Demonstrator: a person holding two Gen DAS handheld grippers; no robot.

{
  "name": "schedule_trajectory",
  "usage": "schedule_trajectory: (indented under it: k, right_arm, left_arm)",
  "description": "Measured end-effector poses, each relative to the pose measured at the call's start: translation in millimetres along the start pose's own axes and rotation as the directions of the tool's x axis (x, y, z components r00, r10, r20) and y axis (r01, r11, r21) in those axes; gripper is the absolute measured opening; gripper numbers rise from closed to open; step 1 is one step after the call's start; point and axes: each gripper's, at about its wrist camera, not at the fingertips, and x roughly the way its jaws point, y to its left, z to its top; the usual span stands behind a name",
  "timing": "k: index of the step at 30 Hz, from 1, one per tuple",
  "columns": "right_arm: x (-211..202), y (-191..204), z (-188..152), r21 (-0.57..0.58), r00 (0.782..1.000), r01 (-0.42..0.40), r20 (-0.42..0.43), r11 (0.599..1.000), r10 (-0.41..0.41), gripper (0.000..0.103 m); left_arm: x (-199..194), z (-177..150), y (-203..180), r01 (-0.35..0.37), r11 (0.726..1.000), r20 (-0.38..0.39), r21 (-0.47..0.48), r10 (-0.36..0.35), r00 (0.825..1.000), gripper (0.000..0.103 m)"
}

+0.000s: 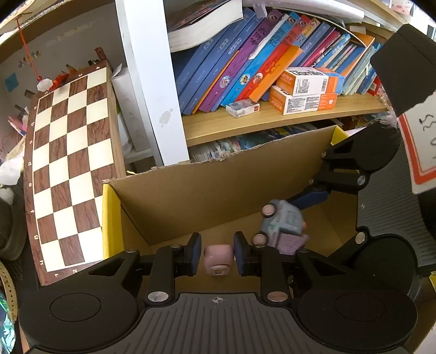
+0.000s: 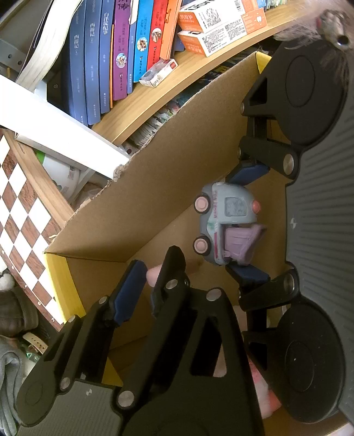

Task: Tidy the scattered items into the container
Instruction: 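Lower into the box and open the left tool while the right tool releases the truck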

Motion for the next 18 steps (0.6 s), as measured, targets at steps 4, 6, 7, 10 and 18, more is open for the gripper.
schedule_trajectory:
  k: [4, 6, 7, 10, 18]
  right_arm:
    - [-4.3, -0.4, 0.0, 0.012, 1.000, 0.011, 0.019, 1.000, -0.011, 0.072]
    - [-8.4, -0.5, 0.2, 0.016, 0.999, 0.015, 0.029, 1.000, -0.016, 0.074]
    - [-10.6, -0.6, 0.2, 0.019, 0.999, 0.017, 0.035, 1.000, -0.018, 0.074]
    - [-19.7, -1.6, 0.0, 0.032, 0.998, 0.020, 0.053, 0.999, -0.022, 0.076]
    - [-54.4, -2.6, -8.1, 0.066, 0.993, 0.043, 0.110, 0.997, -0.050, 0.077]
  left_arm:
    - [-4.3, 0.3, 0.8, -0.006, 1.000, 0.009, -0.010, 0.006, 1.000, 0.044]
    - [-7.7, 1.0, 0.6, -0.014, 1.000, 0.015, -0.012, 0.014, 1.000, 0.045]
    - [-9.4, 1.3, 0.6, -0.017, 1.000, 0.019, -0.013, 0.017, 1.000, 0.045]
    - [-16.8, 2.6, 0.7, -0.025, 1.000, 0.035, -0.017, 0.026, 0.999, 0.048]
    - [-50.7, 1.3, -5.8, -0.054, 0.998, 0.105, -0.027, 0.056, 0.993, 0.053]
